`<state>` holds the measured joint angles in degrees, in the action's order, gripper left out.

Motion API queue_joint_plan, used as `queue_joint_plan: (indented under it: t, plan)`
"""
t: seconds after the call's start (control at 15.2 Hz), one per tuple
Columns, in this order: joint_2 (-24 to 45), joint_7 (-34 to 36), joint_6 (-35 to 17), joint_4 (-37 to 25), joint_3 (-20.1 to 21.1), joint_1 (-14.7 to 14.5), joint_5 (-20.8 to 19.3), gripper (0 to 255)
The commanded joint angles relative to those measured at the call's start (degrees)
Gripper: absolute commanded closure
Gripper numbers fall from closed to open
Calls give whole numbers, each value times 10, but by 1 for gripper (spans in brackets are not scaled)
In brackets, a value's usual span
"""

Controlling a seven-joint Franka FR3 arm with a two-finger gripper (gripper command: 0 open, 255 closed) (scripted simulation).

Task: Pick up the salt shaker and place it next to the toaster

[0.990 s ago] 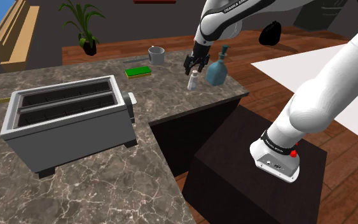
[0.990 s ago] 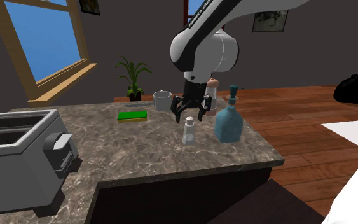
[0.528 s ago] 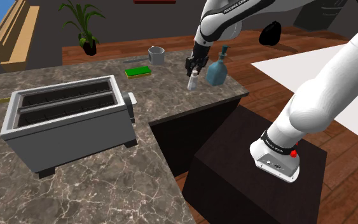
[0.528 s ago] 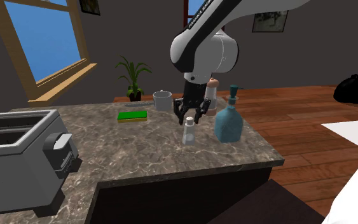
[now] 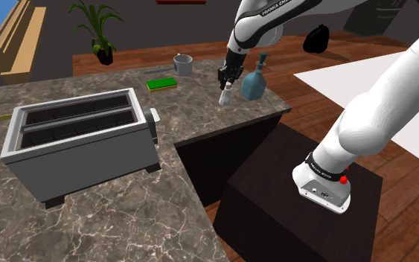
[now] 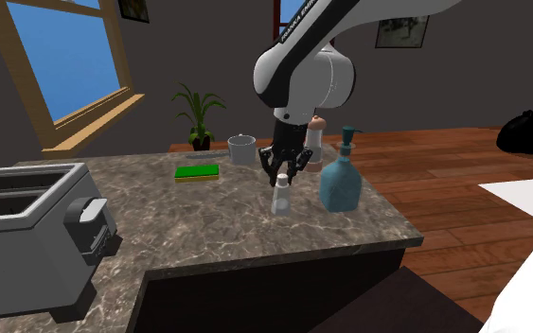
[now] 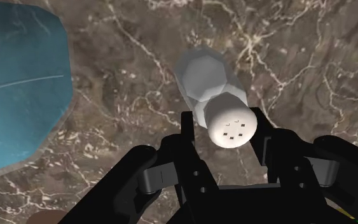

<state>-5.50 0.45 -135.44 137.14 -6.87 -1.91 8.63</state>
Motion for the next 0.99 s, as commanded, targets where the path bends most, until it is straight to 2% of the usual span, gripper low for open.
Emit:
queue_joint_plan:
  t: [0.0, 0.92]
  plan:
    - [0, 0, 0, 1, 0, 0, 0, 255]
    - [-56, 23, 111, -56, 2, 4, -21, 255]
